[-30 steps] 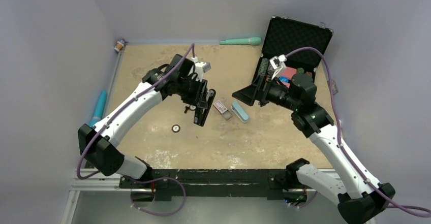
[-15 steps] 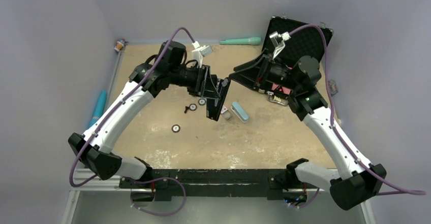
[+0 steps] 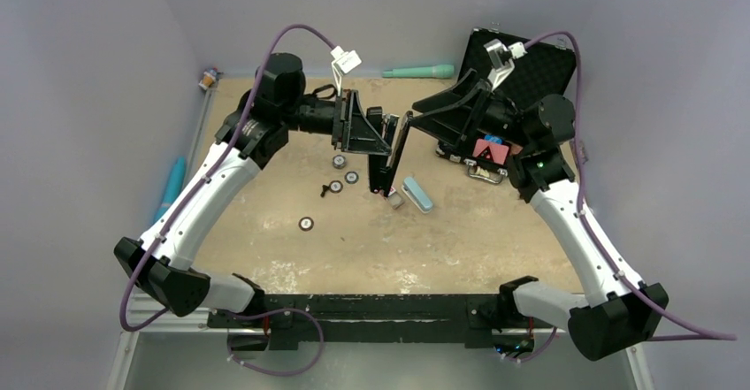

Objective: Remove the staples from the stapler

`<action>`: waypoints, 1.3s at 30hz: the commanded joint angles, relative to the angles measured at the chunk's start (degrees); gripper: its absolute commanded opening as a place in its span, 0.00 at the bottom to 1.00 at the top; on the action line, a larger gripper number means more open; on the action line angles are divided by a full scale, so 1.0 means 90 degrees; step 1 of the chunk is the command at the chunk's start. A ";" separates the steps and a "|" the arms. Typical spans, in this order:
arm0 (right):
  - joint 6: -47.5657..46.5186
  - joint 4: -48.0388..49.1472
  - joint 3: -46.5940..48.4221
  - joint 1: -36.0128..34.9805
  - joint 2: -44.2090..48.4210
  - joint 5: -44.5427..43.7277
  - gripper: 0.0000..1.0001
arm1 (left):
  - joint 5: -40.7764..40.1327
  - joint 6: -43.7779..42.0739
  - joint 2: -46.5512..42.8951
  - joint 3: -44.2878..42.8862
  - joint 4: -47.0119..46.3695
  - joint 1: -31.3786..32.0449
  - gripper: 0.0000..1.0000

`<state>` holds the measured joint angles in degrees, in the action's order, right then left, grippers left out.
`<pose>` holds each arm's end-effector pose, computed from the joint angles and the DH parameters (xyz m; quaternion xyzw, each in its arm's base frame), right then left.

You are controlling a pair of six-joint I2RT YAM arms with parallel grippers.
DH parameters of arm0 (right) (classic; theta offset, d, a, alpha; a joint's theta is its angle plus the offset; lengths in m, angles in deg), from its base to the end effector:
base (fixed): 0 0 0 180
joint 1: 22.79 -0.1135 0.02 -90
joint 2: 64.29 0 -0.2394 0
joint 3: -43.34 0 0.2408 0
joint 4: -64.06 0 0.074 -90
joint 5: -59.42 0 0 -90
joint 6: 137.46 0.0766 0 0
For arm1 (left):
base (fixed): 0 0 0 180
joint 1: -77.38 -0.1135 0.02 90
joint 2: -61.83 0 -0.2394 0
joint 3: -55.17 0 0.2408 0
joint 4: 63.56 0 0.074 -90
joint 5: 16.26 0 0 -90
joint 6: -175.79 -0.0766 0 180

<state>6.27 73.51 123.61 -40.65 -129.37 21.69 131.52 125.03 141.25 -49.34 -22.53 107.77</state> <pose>0.2302 0.1378 0.4441 -0.2035 0.5754 0.6349 0.4738 0.2299 -0.2100 0.4194 0.2362 0.7193 -0.6177 0.2127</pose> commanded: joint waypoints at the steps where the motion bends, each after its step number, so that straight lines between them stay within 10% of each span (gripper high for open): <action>1: 0.0220 0.0388 -0.0156 0.0022 0.0126 0.0198 0.99 | 0.0752 0.0413 -0.0188 -0.0086 -0.1148 -0.0026 0.00; 39: 0.1258 0.1880 0.0211 -0.0317 -0.0630 -0.0134 0.79 | 0.0088 0.1455 0.0268 -0.0022 -0.2862 0.0180 0.00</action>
<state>16.88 87.26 123.65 -43.37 -135.60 22.41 134.16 139.19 144.40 -48.40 -45.63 108.69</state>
